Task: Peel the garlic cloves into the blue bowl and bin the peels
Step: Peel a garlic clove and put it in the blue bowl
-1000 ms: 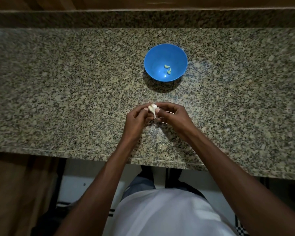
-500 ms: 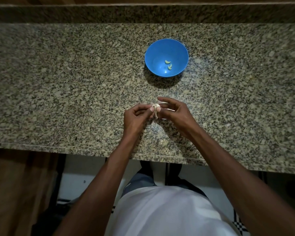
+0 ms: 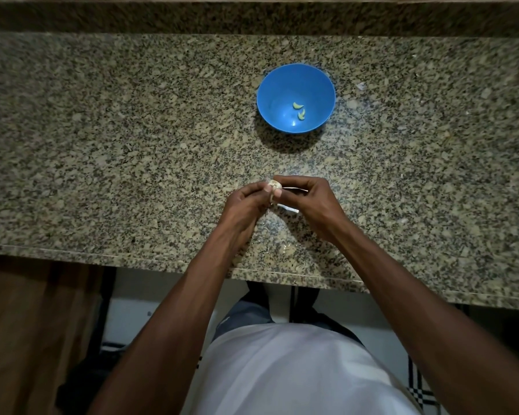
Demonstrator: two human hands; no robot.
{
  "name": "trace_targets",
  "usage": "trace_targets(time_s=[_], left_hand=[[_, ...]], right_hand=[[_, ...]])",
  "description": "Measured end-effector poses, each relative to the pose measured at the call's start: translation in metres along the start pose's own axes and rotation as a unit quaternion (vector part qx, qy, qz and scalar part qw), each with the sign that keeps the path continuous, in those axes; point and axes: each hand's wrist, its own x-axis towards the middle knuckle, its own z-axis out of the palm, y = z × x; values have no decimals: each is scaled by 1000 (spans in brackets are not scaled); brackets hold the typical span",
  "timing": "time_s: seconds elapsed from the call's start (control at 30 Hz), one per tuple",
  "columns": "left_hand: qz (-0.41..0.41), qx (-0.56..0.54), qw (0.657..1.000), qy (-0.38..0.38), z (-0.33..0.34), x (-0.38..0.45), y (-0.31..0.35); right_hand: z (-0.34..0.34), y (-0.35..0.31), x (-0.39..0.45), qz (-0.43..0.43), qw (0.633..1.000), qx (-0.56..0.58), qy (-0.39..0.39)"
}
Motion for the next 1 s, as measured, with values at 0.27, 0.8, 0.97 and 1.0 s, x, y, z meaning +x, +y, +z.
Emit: trace_targets(time_s=[0.27,0.8,0.97,1.0], left_hand=[[21,52,998,-4,0,6,3],[-11,-33,999,11,17,10,8],[-40,-36,998,16,14,12,8],[-47,-36,998,17,13,12,7]], right_hand=[[-3,1,5,-9,1000,-17,13],[-1,-3,7,-56,996,-49,40],[2,0,6,-62,993,-85,46],[3,1,6,-62,993,-90,48]])
